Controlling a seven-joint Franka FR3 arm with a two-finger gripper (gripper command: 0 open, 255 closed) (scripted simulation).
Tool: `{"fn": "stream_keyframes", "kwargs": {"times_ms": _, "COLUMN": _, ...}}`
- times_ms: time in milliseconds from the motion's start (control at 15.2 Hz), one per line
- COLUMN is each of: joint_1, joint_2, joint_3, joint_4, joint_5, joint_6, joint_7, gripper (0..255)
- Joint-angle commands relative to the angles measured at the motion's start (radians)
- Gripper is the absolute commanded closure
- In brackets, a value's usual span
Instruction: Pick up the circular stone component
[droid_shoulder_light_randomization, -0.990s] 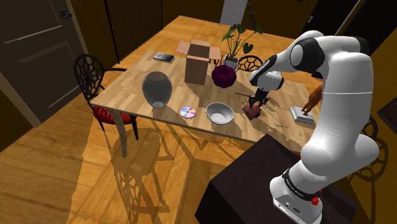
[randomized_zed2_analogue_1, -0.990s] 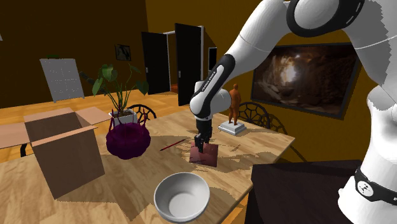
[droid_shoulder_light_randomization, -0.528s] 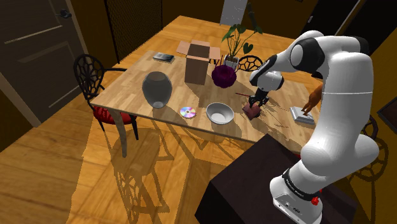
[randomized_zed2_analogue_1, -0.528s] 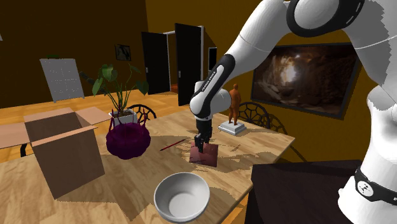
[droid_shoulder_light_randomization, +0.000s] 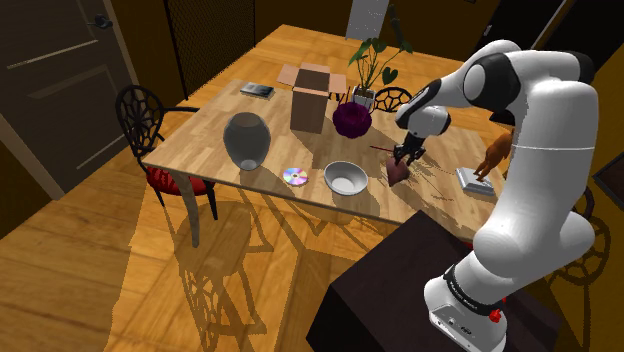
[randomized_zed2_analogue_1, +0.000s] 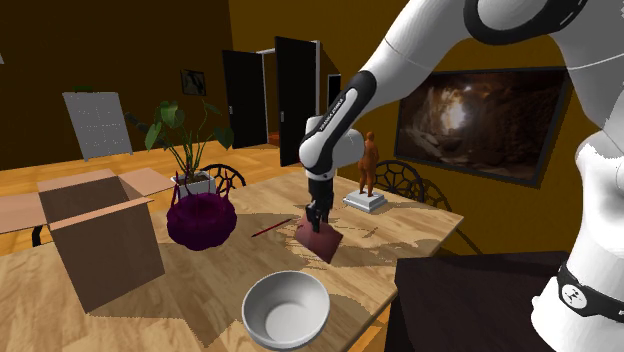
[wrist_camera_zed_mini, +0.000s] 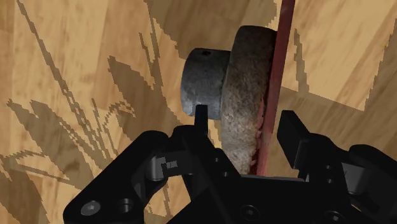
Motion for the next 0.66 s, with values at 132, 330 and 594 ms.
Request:
{"fn": "stream_keyframes", "kwargs": {"times_ms": 132, "joint_1": 0.013, "joint_2": -0.044, "joint_3": -0.019, "joint_4": -0.004, "joint_5": -0.023, "joint_6": -0.038, "joint_7": 0.014, "gripper": 255}}
{"fn": "stream_keyframes", "kwargs": {"times_ms": 330, "joint_1": 0.022, "joint_2": -0.075, "joint_3": -0.031, "joint_4": -0.005, "joint_5": -0.04, "joint_6": -0.067, "joint_7": 0.026, "gripper": 255}}
{"fn": "stream_keyframes", "kwargs": {"times_ms": 594, "joint_1": 0.028, "joint_2": -0.097, "joint_3": -0.04, "joint_4": -0.005, "joint_5": -0.053, "joint_6": -0.087, "joint_7": 0.034, "gripper": 255}}
